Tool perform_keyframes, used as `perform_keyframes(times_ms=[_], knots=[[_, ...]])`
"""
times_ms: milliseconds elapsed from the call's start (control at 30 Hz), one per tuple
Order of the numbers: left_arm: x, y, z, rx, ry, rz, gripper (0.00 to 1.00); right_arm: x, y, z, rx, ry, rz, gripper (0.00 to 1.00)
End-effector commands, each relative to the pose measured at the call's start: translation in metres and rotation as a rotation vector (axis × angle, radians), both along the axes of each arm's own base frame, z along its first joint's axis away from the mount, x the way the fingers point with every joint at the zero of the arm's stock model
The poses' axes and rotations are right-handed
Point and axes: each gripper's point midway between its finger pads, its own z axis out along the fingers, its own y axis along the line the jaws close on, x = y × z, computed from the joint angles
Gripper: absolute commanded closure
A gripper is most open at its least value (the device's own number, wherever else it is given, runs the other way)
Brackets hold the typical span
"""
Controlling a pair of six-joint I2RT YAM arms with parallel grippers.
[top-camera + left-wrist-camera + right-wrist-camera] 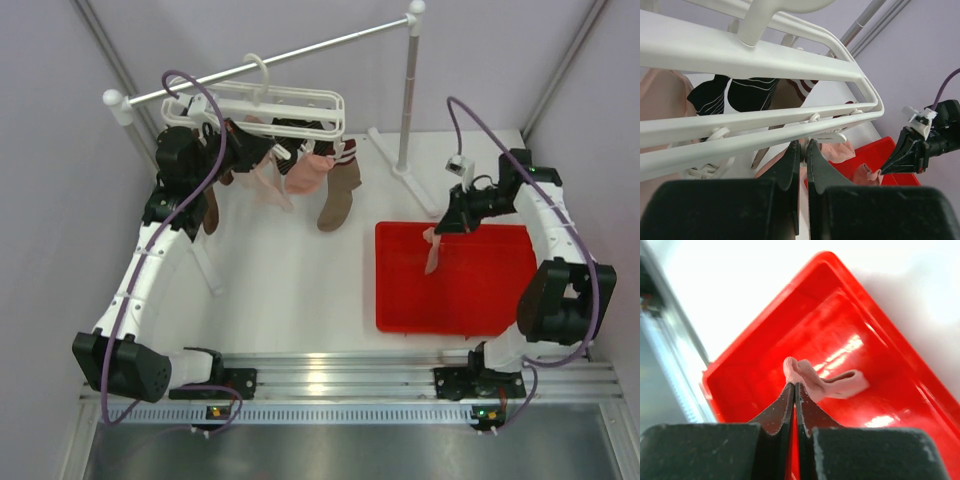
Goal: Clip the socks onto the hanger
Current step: Pick up the sock from the bin.
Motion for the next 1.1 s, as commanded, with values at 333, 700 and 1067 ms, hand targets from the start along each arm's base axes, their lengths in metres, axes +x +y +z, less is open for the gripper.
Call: perform_keyframes(times_ms=[333, 700, 1067], knots=[[-0.008, 0.0, 0.003, 0.002, -0.008, -0.013, 1.0, 0.002, -0.046, 0.043, -0.044, -0.218, -0.01, 1.0], [-0.004, 0.0, -0.001, 0.003, 0.003, -0.007, 1.0, -0.003, 0.001, -0.051, -0.423, -0.384, 0.191, 1.0], [-0.002, 0.0, -0.001, 0.005, 0.002, -0.005, 1.0, -0.076, 0.023, -0.103, -0.407, -0.327, 0.423, 0.48]])
